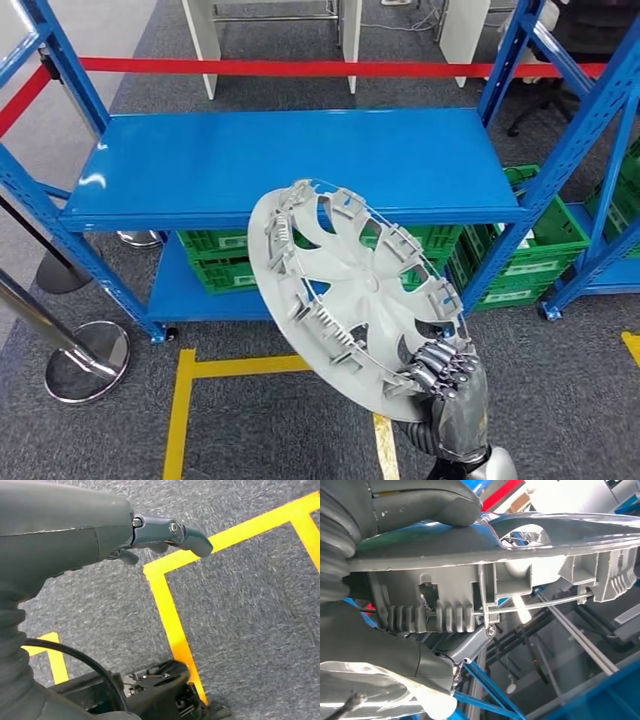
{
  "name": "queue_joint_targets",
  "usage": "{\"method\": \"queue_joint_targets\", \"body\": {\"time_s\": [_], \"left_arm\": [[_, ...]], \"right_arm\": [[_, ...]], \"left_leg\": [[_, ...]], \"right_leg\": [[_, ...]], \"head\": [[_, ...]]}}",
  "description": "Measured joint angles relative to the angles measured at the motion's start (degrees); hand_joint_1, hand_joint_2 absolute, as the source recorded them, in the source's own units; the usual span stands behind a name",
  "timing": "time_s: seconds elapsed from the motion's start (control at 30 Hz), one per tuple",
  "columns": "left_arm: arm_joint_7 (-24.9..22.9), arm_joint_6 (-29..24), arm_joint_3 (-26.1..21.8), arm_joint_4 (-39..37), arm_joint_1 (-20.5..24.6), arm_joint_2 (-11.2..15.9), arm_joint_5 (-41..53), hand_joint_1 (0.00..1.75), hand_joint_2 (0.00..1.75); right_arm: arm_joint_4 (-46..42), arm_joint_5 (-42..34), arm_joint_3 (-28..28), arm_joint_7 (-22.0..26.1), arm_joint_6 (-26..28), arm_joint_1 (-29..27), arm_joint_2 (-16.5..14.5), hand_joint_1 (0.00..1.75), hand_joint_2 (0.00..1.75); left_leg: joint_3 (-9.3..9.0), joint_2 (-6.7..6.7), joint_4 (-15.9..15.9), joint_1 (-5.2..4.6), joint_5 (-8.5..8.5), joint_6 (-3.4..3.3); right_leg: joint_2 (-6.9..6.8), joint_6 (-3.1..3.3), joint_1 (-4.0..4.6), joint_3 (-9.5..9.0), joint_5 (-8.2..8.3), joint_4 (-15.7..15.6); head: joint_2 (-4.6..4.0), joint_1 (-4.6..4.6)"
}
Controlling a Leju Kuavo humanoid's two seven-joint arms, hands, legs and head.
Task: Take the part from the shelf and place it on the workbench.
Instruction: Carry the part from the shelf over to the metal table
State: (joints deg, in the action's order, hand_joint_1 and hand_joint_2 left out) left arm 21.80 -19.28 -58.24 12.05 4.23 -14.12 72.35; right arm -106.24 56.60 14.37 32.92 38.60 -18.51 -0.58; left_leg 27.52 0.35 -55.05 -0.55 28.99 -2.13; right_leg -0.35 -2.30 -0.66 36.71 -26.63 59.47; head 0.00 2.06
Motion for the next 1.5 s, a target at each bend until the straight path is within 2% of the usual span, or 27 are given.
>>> {"method": "queue_joint_targets", "body": {"time_s": [0.1, 0.13, 0.17, 0.2, 0.27, 0.33, 0.37, 0.43, 0.5, 0.6, 0.63, 0.7, 0.77, 0.83, 0.87, 0.93, 0.97, 1.03, 1.1, 1.17, 1.2, 1.23, 1.3, 1.33, 1.4, 1.47, 1.5], "left_arm": [[0.01, 0.35, -0.01, -0.01, 0.08, -0.14, 0.0, 0.0, 1.75], [0.01, 0.38, -0.01, -0.01, 0.08, -0.17, 0.0, 0.0, 1.75], [0.01, 0.4, -0.01, -0.01, 0.08, -0.17, 0.0, 0.0, 1.75], [0.0, 0.41, -0.01, -0.01, 0.08, -0.19, 0.01, 0.0, 1.75], [-0.25, 0.42, -0.01, -0.02, 0.1, -0.21, 0.09, 0.0, 1.75], [-0.84, 0.47, -0.01, -0.02, 0.13, -0.22, 0.21, 0.0, 1.75], [-1.11, 0.53, -0.01, -0.01, 0.14, -0.23, 0.23, 0.0, 1.75], [-1.34, 0.65, -0.01, -0.02, 0.1, -0.26, 0.25, 0.0, 1.75], [-1.36, 0.72, -0.01, -0.02, 0.03, -0.33, 0.3, 0.0, 1.75], [-1.41, 0.79, -0.01, -0.02, 0.01, -0.39, 0.5, 0.0, 1.75], [-1.48, 0.82, -0.01, -0.02, 0.0, -0.39, 0.63, 0.0, 1.75], [-1.6, 0.85, -0.01, -0.03, -0.01, -0.39, 0.84, 0.0, 1.75], [-1.63, 0.85, 0.01, -0.02, -0.01, -0.39, 0.9, 0.0, 1.75], [-1.63, 0.85, 0.02, -0.02, 0.02, -0.4, 0.97, 0.0, 1.75], [-1.63, 0.85, 0.02, -0.02, 0.01, -0.4, 0.99, 0.0, 1.75], [-1.59, 0.82, 0.01, -0.02, -0.04, -0.43, 0.99, 0.0, 1.75], [-1.56, 0.8, 0.01, -0.01, -0.07, -0.48, 0.97, 0.0, 1.75], [-1.5, 0.76, -0.01, -0.01, 0.04, -0.6, 0.93, 0.0, 1.75], [-1.46, 0.74, -0.01, -0.02, 0.17, -0.69, 0.93, 0.0, 1.75], [-1.45, 0.74, -0.01, -0.02, 0.15, -0.74, 0.87, 0.0, 1.75], [-1.45, 0.73, -0.01, -0.02, 0.14, -0.75, 0.83, 0.0, 1.75], [-1.44, 0.7, -0.01, -0.02, 0.14, -0.77, 0.79, 0.0, 1.75], [-1.44, 0.54, -0.01, -0.01, 0.22, -0.82, 0.76, 0.0, 1.75], [-1.52, 0.42, -0.01, -0.01, 0.29, -0.84, 0.73, 0.0, 1.75], [-1.89, 0.17, -0.01, -0.01, 0.33, -0.83, 0.67, 0.0, 1.75], [-2.35, 0.01, -0.04, -0.01, 0.19, -0.77, 0.61, 0.0, 1.75], [-2.52, -0.03, -0.06, -0.01, 0.13, -0.72, 0.57, 0.0, 1.75]], "right_arm": [[0.04, 0.21, 0.28, -0.24, 0.0, -0.04, 0.16, 1.75, 1.75], [0.09, 0.27, 0.33, -0.33, 0.0, -0.06, 0.23, 1.75, 1.75], [0.14, 0.44, 0.37, -0.49, 0.0, -0.07, 0.31, 1.75, 1.75], [0.19, 0.75, 0.38, -0.73, 0.0, -0.08, 0.39, 1.75, 1.75], [0.23, 1.6, 0.38, -1.13, 0.0, -0.06, 0.53, 1.75, 1.75], [0.23, 2.3, 0.34, -1.22, 0.0, -0.06, 0.56, 1.75, 1.75], [0.22, 2.61, 0.33, -1.2, 0.0, -0.11, 0.56, 1.75, 1.75], [0.22, 3.23, 0.31, -1.18, 0.0, -0.3, 0.56, 1.75, 1.75], [0.21, 3.98, 0.28, -1.2, 0.0, -0.44, 0.56, 1.75, 1.75], [0.22, 4.89, 0.26, -1.42, 0.0, -0.54, 0.56, 1.75, 1.75], [0.22, 5.1, 0.26, -1.56, 0.0, -0.56, 0.56, 1.75, 1.75], [0.24, 5.43, 0.26, -1.79, 0.0, -0.58, 0.56, 1.75, 1.75], [0.22, 5.58, 0.27, -1.9, 0.0, -0.58, 0.56, 1.75, 1.75], [0.22, 5.69, 0.31, -2.17, 0.0, -0.56, 0.56, 1.75, 1.75], [0.22, 5.76, 0.35, -2.39, 0.0, -0.51, 0.56, 1.75, 1.75], [0.23, 5.91, 0.52, -2.77, 0.0, -0.28, 0.58, 1.75, 1.75], [0.24, 5.99, 0.61, -2.9, 0.0, -0.15, 0.63, 1.75, 1.75], [0.28, 6.11, 0.72, -3.01, 0.0, 0.05, 0.76, 1.75, 1.75], [0.38, 6.21, 0.76, -3.04, 0.0, 0.11, 1.01, 1.75, 1.75], [0.6, 6.16, 0.96, -3.15, 0.0, 0.19, 1.37, 1.75, 1.75], [0.76, 6.04, 1.13, -3.24, 0.0, 0.27, 1.55, 1.75, 1.75], [0.93, 5.89, 1.33, -3.34, 0.0, 0.38, 1.72, 1.75, 1.75], [1.28, 5.52, 1.72, -3.46, 0.0, 0.77, 1.99, 1.75, 1.75], [1.44, 5.3, 1.91, -3.43, 0.0, 1.06, 2.09, 1.75, 1.75], [1.84, 4.85, 2.26, -3.21, 0.0, 1.68, 2.25, 1.75, 1.75], [2.28, 4.48, 2.66, -2.87, 0.0, 2.25, 2.33, 1.75, 1.75], [2.52, 4.33, 2.86, -2.71, 0.0, 2.58, 2.37, 1.75, 1.75]], "left_leg": [[2.37, 0.21, -0.06, 0.05, -1.94, -0.5], [3.25, 0.26, -0.17, 0.02, -2.6, -0.47], [4.19, 0.32, -0.34, 0.01, -3.24, -0.39], [5.15, 0.35, -0.6, 0.03, -3.8, -0.27], [6.87, 0.35, -1.48, 0.06, -4.66, 0.14], [8.1, 0.26, -2.52, -0.11, -5.22, 0.69], [8.47, 0.21, -2.81, -0.2, -5.53, 1.0], [8.82, 0.09, -2.98, -0.17, -6.15, 1.64], [9.44, -0.08, -4.51, 0.06, -4.31, 2.36], [11.91, -0.16, -13.95, 0.4, 3.2, 3.33], [12.46, -0.16, -17.12, 0.46, 4.7, 3.49], [11.05, -0.11, -17.92, 0.5, 4.27, 3.44], [6.36, 0.79, -11.02, 0.35, 1.22, 2.81], [2.49, 2.58, -4.31, -0.17, -0.36, 1.88], [1.78, 3.17, -2.73, -0.44, -0.37, 1.51], [1.92, 2.64, -1.81, -0.58, -0.34, 0.94], [1.98, 2.11, -1.39, -0.43, -0.57, 0.63], [2.22, 0.96, -0.67, -0.02, -1.29, -0.12], [2.83, -0.17, -0.64, 0.06, -1.85, -0.53], [3.43, -1.46, -0.84, -0.01, -2.22, -0.55], [3.66, -2.18, -1.04, -0.01, -2.34, -0.49], [3.87, -2.94, -1.32, 0.01, -2.39, -0.4], [4.41, -4.36, -2.16, -0.02, -2.36, -0.07], [4.87, -4.98, -2.59, -0.04, -2.4, 0.21], [5.91, -6.12, -3.14, -0.01, -2.75, 0.99], [6.6, -6.97, -3.39, 0.06, -3.08, 1.7], [7.06, -6.35, -4.1, 0.0, -2.6, 2.04]], "right_leg": [[0.17, -0.53, -0.06, 2.41, -8.03, 9.47], [0.17, -0.69, -0.06, 2.63, -8.97, 12.41], [0.16, -0.81, -0.07, 2.08, -8.45, 13.78], [0.16, -0.88, -0.09, 0.61, -6.94, 13.27], [0.14, -0.94, -0.17, -4.93, -4.43, 6.73], [0.24, -0.55, -0.1, -10.14, -5.29, -0.94], [0.26, -0.17, 0.01, -11.22, -6.17, -3.0], [-0.03, 0.87, 0.13, -10.87, -6.24, -3.58], [-0.64, 1.9, 0.03, -10.22, -5.53, -3.62], [-1.69, 2.6, 0.03, -8.93, -4.36, -3.56], [-2.07, 2.61, 0.08, -8.52, -4.04, -3.48], [-2.94, 2.52, 0.15, -7.98, -3.58, -3.18], [-3.89, 2.41, 0.25, -7.75, -3.38, -2.84], [-4.95, 2.12, 0.48, -7.53, -3.22, -2.62], [-5.5, 1.9, 0.56, -7.42, -3.11, -2.59], [-6.66, 1.35, 0.68, -7.28, -2.91, -2.56], [-6.46, 1.09, 0.66, -7.08, -3.2, -2.36], [-3.88, 0.58, 0.52, -5.54, -5.49, 0.68], [-0.75, 0.2, 0.25, -2.15, -9.25, 7.96], [0.04, -0.07, 0.13, 0.34, -10.73, 13.42], [0.15, -0.14, 0.07, 0.17, -9.82, 13.15], [0.39, -0.17, -0.02, -1.16, -7.91, 10.53], [2.68, -0.22, -0.39, -4.95, -4.51, 2.81], [4.02, -0.17, -0.57, -6.32, -3.82, 0.12], [5.36, 0.08, -0.65, -6.96, -4.01, -1.31], [3.98, 0.76, -0.77, -6.81, -3.67, -1.38], [3.19, 1.13, -0.87, -6.77, -3.48, -1.48]], "head": [[0.0, 0.16], [0.0, 0.16], [0.0, 0.17], [0.0, 0.16], [0.0, 0.19], [0.0, 0.26], [0.0, 0.3], [0.0, 0.38], [0.0, 0.23], [0.0, -0.11], [0.0, -0.11], [0.0, -0.12], [0.0, -0.13], [0.0, -0.09], [0.0, -0.09], [0.0, -0.07], [0.0, -0.06], [0.0, 0.15], [0.0, 0.38], [0.0, 0.43], [0.0, 0.43], [0.0, 0.44], [0.0, 0.45], [0.0, 0.41], [0.0, 0.38], [0.0, 0.4], [0.0, 0.18]]}}
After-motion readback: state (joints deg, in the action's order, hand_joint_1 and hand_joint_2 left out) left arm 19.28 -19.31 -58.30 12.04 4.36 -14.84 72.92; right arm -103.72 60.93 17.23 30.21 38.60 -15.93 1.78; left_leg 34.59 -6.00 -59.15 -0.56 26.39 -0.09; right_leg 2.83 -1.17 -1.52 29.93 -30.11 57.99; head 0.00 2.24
